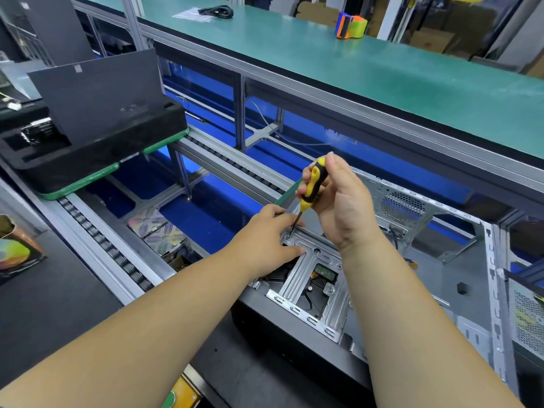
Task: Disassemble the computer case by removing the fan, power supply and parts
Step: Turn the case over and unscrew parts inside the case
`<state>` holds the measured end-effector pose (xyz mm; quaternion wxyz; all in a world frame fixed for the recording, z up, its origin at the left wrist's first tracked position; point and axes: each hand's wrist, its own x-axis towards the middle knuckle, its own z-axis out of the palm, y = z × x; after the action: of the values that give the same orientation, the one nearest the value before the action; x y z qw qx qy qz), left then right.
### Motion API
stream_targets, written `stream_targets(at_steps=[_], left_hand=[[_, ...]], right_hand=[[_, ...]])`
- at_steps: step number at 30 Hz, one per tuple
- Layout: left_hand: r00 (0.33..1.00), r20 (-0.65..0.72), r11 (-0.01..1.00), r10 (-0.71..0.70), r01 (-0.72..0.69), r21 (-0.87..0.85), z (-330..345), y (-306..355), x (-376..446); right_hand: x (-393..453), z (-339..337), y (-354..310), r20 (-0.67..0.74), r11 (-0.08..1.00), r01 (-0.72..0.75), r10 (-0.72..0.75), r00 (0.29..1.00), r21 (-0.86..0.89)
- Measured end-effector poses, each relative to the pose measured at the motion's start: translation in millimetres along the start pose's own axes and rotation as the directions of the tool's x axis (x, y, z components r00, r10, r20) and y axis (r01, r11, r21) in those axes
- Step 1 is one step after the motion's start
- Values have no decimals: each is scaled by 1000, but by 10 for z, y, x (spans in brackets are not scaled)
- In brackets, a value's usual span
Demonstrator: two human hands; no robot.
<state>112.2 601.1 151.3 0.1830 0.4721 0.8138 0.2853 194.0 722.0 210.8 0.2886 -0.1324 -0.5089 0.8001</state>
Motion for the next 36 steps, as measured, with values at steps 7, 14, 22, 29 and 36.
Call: stream_targets(at_steps=[7,14,22,29,36], left_hand=[[1000,-18,1000,-12,12,4,17,-10,8],[1000,-5,999,7,-6,45,-11,19,12],[999,-16,999,31,-30,37,-9,41,7],[1000,-13,1000,11,-11,3,-3,18,-3],[1000,-15,1000,5,-5,-12,-1,6,1]], right_hand=[[-19,144,53,142,999,-31,28,989,19],[-85,257,192,181,991,73,-51,982,-115],[-159,239,174,85,976,94,-79,993,-198],[-86,183,77,-18,983,8,-11,1000,-183],[-25,108,66,-25,998,-25,24,999,-61]])
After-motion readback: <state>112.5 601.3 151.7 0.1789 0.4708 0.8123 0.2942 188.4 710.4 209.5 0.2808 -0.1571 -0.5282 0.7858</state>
